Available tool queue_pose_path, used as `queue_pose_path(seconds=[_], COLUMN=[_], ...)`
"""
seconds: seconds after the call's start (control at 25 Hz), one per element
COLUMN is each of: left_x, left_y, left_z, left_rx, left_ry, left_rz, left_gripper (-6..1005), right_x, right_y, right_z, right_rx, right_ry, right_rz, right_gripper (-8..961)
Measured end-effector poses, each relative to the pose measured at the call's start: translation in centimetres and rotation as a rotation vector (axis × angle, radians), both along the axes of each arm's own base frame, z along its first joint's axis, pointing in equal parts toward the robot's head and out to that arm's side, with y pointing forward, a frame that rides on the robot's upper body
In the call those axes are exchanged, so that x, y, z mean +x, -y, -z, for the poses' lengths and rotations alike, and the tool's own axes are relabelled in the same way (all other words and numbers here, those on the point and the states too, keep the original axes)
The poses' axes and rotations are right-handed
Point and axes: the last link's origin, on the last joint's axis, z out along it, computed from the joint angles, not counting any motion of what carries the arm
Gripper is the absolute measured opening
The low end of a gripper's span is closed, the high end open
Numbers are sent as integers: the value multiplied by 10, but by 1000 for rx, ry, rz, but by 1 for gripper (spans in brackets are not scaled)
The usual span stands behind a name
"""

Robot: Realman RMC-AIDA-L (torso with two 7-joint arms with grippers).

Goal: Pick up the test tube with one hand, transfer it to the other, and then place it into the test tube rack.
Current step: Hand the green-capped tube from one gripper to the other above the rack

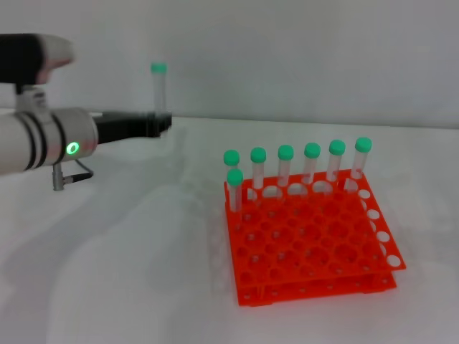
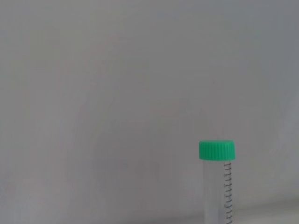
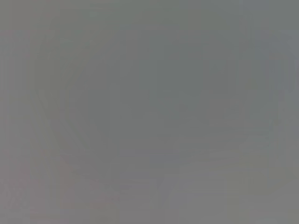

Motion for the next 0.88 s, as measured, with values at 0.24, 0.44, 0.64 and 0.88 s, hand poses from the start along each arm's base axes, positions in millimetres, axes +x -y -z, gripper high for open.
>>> queue_pose_path(seconds=[0.24, 0.44, 0.64, 0.88], left_x=[-3, -3, -6, -4], left_y=[35, 71, 96, 117], left_z=[5, 10, 13, 26], left_rx=[125, 169, 96, 74], left_ry=[218, 270, 287, 283], left_rz=[325, 576, 677, 784], left_gripper=[207, 208, 210, 211], right_x=[-20, -57, -85, -117], right_y=[2, 35, 45, 47], right_z=[10, 23, 28, 28], right_rx=[-99, -193, -416, -732], right_ry=[-22, -66, -180, -277], right_rz=[-165, -516, -728, -903], right_gripper=[869, 869, 869, 868])
